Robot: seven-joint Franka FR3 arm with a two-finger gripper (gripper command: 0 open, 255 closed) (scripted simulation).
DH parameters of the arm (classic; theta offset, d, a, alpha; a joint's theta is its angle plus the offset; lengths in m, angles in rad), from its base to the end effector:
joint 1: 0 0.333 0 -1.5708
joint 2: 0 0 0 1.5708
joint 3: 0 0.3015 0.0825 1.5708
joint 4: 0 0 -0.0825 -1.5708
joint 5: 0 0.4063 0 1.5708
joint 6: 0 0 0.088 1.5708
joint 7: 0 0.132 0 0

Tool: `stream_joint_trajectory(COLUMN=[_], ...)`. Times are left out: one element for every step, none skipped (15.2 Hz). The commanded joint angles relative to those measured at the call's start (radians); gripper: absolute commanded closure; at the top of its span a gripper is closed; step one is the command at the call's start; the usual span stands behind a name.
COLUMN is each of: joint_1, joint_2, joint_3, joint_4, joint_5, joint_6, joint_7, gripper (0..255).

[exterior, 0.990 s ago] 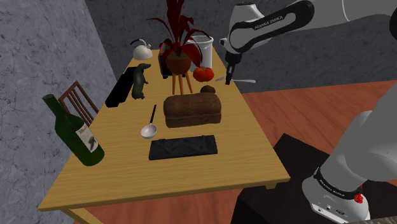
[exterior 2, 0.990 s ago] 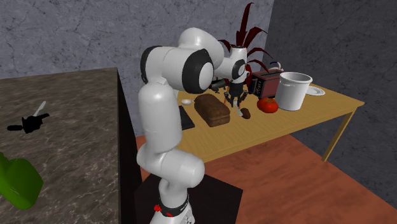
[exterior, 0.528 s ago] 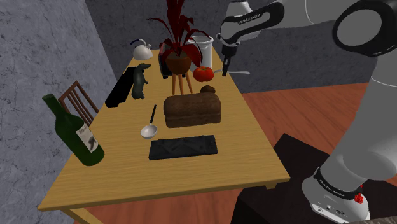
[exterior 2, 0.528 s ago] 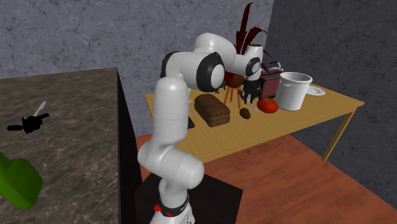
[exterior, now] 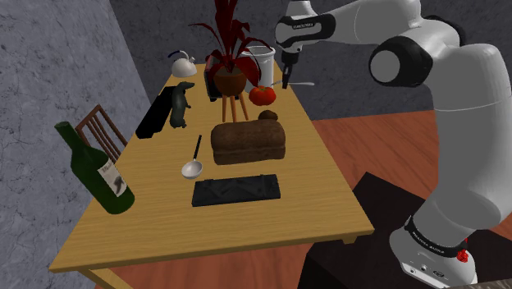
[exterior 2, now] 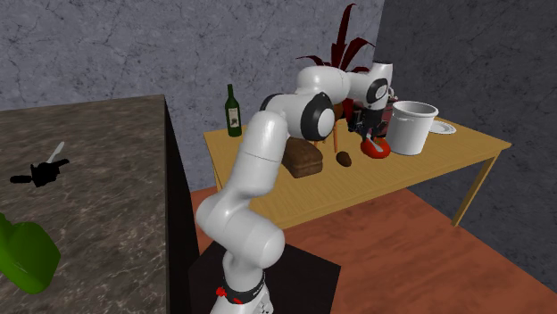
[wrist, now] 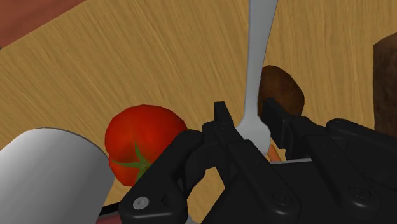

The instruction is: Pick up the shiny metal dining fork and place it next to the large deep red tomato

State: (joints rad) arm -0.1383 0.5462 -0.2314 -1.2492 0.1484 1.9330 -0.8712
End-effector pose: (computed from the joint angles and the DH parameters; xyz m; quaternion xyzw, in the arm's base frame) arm 0.7123 -0.2231 0.4266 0.9659 0.2472 0.0688 0.0334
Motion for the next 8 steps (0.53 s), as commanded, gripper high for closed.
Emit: stream_joint_trajectory(joint_1=[-0.027,-0.026,-0.025,-0.024,-0.023,-0.022,-0.021,-0.020], joint_2=[0.076,0.075,0.075,0.075,0.075,0.076,0.077,0.078], joint_3=[0.003,0.004,0.004,0.005,0.005,0.005,0.006,0.006], joint_4=[0.115,0.101,0.086,0.073,0.060,0.048,0.036,0.025], joint_5=[0.014,0.014,0.014,0.015,0.015,0.016,0.016,0.017], joint_6=[-0.041,-0.027,-0.013,0.000,0.013,0.026,0.039,0.051], joint_7=[-0.013,-0.014,-0.015,-0.016,-0.017,-0.018,-0.019,-0.020], gripper=[255,255,255,255,255,255,255,255])
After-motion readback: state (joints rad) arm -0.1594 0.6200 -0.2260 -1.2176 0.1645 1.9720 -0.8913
